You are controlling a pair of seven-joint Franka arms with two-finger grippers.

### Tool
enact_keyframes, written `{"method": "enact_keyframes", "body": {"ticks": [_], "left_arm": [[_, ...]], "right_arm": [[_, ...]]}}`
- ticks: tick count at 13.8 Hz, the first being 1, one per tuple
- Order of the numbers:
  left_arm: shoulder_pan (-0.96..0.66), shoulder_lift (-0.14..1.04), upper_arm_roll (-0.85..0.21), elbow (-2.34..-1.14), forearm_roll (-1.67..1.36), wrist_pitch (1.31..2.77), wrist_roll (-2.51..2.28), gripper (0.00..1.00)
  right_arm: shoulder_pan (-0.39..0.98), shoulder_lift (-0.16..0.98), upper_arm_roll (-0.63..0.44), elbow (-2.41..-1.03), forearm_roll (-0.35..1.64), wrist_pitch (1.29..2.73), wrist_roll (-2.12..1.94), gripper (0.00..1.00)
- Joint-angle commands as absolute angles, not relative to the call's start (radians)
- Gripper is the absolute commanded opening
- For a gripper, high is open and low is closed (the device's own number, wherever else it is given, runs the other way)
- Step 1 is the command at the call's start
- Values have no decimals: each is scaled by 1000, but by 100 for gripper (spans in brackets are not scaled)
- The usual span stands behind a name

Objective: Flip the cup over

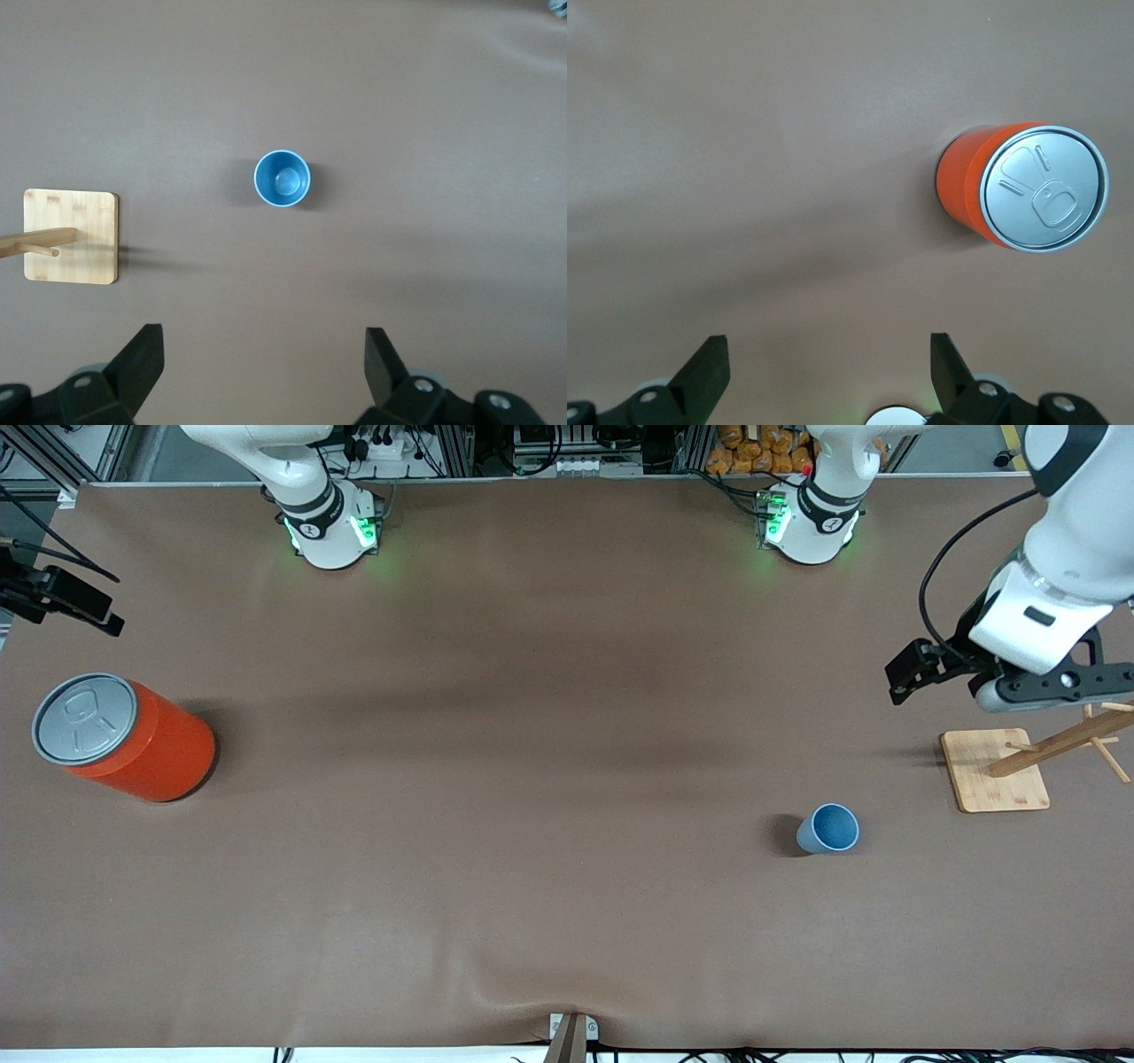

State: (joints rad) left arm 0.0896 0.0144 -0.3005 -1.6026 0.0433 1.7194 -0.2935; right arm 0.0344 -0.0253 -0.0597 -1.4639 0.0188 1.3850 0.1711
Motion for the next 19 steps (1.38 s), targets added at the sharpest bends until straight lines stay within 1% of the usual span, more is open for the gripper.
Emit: {"method": "enact_keyframes", "body": {"ticks": [1, 3, 5, 7, 8, 10, 11, 14, 19], "left_arm": [[100, -6, -307, -1588, 21, 1681, -267, 100], [101, -44, -293, -1589, 21, 1634, -247, 100], [103, -55, -266, -1592, 21, 1603, -219, 100], [103, -78, -240, -1608, 18, 1595, -198, 100], [78, -96, -223, -1629, 18, 1595, -189, 100], [-33, -136, -96, -1663, 17, 1585, -172, 100], [-61, -146, -63, -1670, 17, 1565, -149, 100], [-64, -190, -60, -1700, 14, 1549, -143, 100], [-64, -160, -55, -1663, 17, 1545, -72, 100]], "right_arm": [[34, -15, -60, -1440, 23, 1367, 187, 100], [32, -15, -60, -1440, 23, 1367, 187, 100], [32, -15, -60, -1442, 21, 1367, 187, 100], [31, -15, -60, -1442, 23, 1367, 187, 100], [31, -15, -60, -1442, 23, 1367, 187, 100], [31, -15, -61, -1442, 23, 1367, 187, 100], [31, -15, -60, -1442, 23, 1367, 187, 100], [31, -15, -60, -1442, 23, 1367, 187, 100], [32, -15, -60, -1442, 23, 1368, 189, 100]]}}
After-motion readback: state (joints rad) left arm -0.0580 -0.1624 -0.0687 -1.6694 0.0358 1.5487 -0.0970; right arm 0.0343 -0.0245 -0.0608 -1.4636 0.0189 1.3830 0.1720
